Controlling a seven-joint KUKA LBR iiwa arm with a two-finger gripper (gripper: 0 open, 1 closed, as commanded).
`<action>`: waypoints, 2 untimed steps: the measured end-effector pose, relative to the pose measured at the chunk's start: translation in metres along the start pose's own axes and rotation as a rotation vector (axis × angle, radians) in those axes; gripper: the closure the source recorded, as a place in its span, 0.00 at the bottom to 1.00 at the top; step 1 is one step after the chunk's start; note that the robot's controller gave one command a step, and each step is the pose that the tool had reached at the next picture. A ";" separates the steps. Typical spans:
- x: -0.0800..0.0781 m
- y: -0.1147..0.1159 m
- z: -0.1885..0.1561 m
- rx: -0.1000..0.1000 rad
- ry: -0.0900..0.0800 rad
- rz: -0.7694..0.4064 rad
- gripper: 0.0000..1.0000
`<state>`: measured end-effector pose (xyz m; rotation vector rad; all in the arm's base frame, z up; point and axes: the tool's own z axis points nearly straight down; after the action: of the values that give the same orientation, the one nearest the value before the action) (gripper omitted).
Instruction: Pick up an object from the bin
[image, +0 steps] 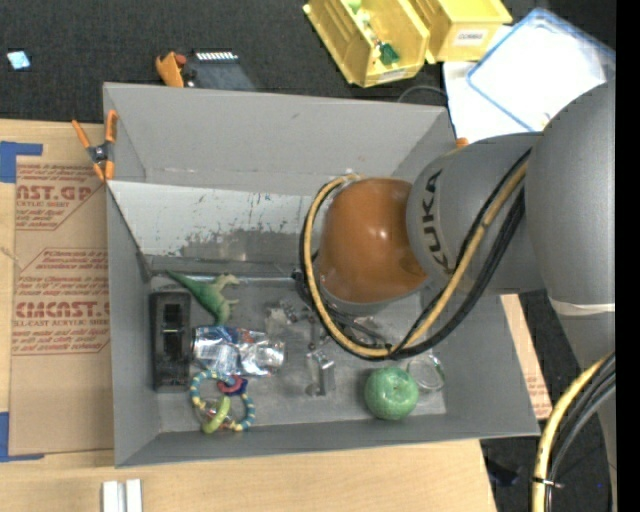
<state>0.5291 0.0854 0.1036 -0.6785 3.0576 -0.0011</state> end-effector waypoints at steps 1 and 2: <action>0.000 0.042 0.008 0.003 -0.001 0.183 0.00; -0.016 0.075 0.033 0.001 -0.002 0.051 1.00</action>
Offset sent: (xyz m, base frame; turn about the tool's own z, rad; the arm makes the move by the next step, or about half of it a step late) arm -0.0178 0.0742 -0.0336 0.0504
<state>0.5121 0.1599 0.0702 -0.5999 3.0716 -0.0007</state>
